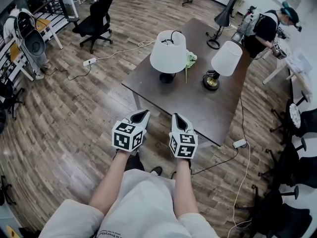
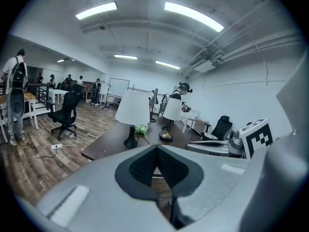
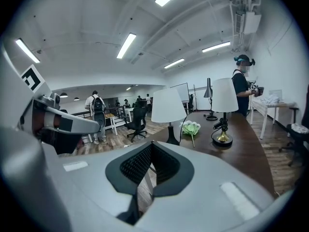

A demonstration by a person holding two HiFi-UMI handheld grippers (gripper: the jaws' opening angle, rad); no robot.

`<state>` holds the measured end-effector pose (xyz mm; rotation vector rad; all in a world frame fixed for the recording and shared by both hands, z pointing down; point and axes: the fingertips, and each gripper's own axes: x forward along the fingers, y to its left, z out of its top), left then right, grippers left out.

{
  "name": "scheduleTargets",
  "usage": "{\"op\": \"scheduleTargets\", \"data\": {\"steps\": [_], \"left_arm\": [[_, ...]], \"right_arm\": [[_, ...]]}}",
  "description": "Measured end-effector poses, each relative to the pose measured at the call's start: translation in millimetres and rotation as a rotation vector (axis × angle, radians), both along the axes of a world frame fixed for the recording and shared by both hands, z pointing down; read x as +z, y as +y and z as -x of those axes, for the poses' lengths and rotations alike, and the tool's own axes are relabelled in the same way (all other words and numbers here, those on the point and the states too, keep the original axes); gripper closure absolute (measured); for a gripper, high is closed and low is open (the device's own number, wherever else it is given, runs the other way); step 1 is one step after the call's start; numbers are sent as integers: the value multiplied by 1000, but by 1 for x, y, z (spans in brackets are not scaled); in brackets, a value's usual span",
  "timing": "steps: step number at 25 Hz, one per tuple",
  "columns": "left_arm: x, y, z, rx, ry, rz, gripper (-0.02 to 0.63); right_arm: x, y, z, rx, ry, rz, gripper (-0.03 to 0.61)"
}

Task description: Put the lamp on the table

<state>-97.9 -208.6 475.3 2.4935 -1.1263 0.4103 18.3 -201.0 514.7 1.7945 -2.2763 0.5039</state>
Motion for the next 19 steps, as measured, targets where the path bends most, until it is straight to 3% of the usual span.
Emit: {"op": "scheduleTargets", "data": {"steps": [13, 19], "left_arm": [[3, -1, 6, -21, 11, 7, 614], [7, 5, -4, 13, 11, 18, 614]], "right_arm": [[-4, 5, -14, 42, 11, -26, 557], [1, 8, -16, 40, -18, -9, 558]]}}
